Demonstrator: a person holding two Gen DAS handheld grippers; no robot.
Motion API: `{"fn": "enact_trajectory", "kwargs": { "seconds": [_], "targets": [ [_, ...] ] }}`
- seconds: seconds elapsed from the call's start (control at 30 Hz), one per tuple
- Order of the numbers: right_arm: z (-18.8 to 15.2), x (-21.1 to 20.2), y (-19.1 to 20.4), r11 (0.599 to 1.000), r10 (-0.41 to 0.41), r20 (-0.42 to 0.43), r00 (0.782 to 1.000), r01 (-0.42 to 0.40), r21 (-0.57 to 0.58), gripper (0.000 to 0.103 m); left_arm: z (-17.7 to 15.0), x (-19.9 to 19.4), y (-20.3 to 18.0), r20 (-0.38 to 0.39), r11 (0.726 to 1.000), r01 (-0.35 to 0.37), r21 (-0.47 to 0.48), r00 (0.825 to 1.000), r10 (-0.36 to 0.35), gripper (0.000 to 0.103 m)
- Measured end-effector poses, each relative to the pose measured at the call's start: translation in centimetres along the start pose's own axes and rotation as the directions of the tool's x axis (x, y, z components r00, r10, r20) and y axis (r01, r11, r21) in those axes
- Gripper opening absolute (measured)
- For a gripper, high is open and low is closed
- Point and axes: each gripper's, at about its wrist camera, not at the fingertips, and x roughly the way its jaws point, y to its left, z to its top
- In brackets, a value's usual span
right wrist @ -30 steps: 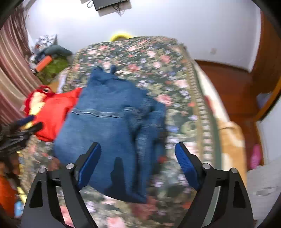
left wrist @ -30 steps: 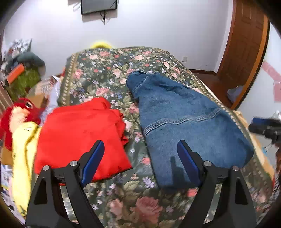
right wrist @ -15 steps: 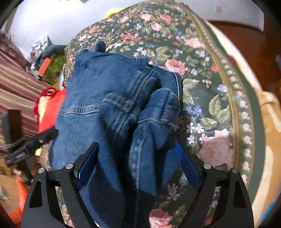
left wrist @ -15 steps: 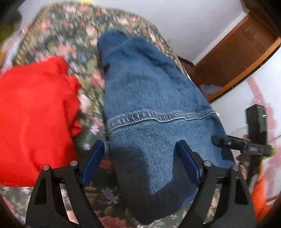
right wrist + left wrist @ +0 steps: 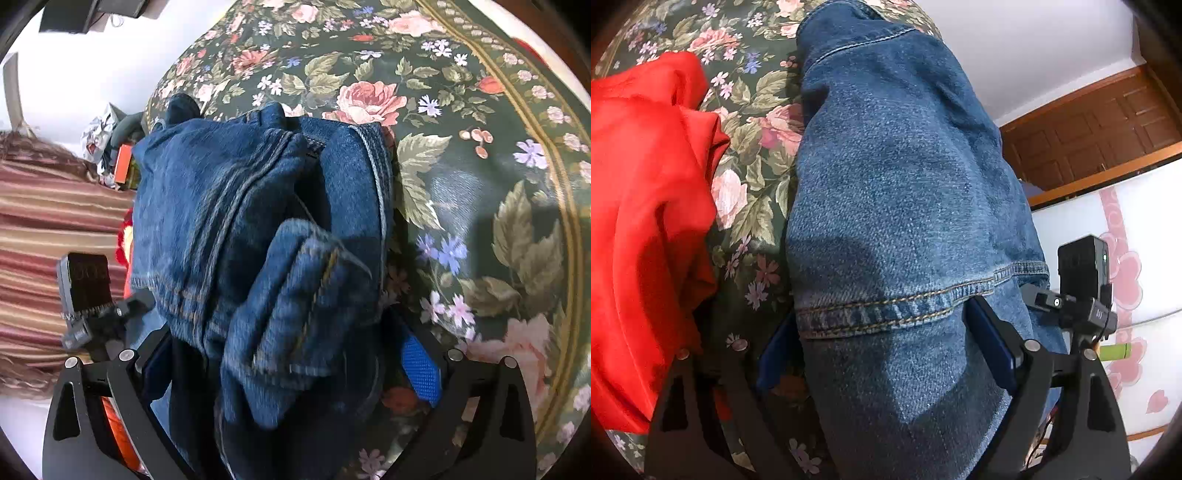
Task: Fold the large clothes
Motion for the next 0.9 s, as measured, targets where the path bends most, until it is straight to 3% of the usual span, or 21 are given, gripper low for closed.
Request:
{"fn": "enact_trajectory", "kwargs": {
  "seconds": [0.13,0.33,0.43,0.53,0.73,0.9],
  "targets": [
    [0.4,0.1,0.4,1.0,-0.01,-0.012,1.0,0.01,-0.002,0.094,0.1,0.5,-0.2,-0.01,1.0,0.012,-0.017,1.0,-0.013,0.088],
    [-0.1,-1.0,1.2,1.0,-0.015,0.018,1.0,0.015,-0.003,0.066,0.0,-0.2,-0.7,0.033,1.0,-0.021,0.016,0.999,0.02,0.071],
    [-0.4,-1.9,2.3,0.999,-0.032,0.039,0.999,0.033,-0.008,0.055,-0.2,-1.3,-2.0,0.043,0.999,-0.023,0.036,0.999,0.022,0.057],
    [-0.7,-3.5,3.9,1.0,0.003,0.061,0.998,-0.002,-0.026,0.045,-0.2,-2.5,-3.7,0.051,0.998,-0.016,0.055,0.999,0.014,0.048],
    [-2.4,-6.5,9.1,0.993,0.006,0.115,0.993,0.008,-0.121,0.042,-1.3,-7.4,-7.0,0.134,0.99,-0.043,0.132,0.991,0.026,0.044],
    [-2.7,-8.7,13.9,0.983,0.039,0.169,0.985,-0.007,-0.185,0.042,-1.8,-13.4,-8.1,0.227,0.983,-0.045,0.176,0.974,0.004,0.044]
  ]
}}
